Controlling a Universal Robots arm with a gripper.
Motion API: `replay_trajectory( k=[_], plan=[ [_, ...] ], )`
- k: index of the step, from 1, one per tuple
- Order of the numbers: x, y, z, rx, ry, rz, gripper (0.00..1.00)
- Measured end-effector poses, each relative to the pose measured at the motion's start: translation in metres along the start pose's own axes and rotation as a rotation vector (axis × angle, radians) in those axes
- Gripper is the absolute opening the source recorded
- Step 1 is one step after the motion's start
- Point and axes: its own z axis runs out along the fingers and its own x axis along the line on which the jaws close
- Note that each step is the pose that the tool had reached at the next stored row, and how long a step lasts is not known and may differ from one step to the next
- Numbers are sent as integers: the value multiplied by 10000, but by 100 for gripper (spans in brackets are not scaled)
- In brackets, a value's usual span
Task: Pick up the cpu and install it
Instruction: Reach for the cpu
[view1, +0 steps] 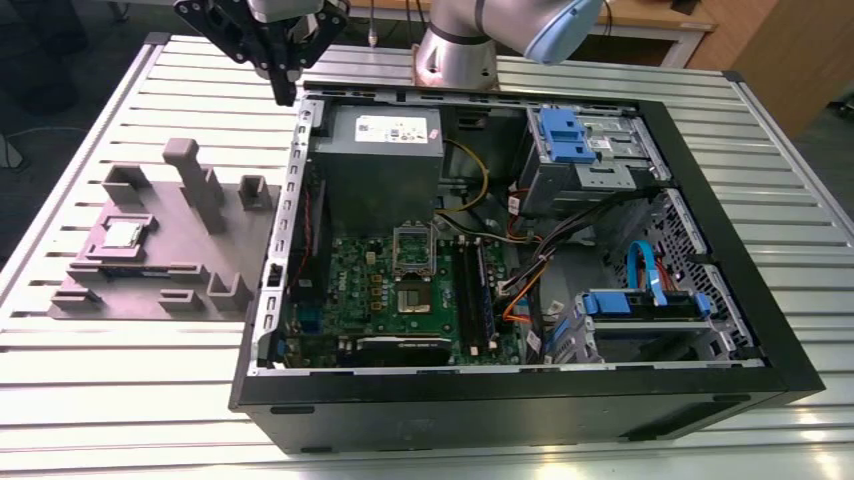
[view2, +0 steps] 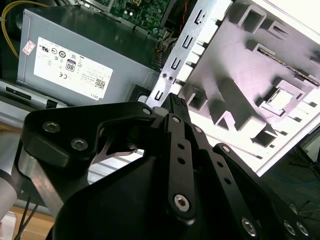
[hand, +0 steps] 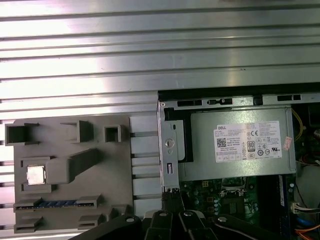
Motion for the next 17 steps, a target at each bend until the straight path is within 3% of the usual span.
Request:
replay_trajectory(
  k=[17],
  plan=[
    [57, -4, -1, 0, 0, 0, 11]
  ],
)
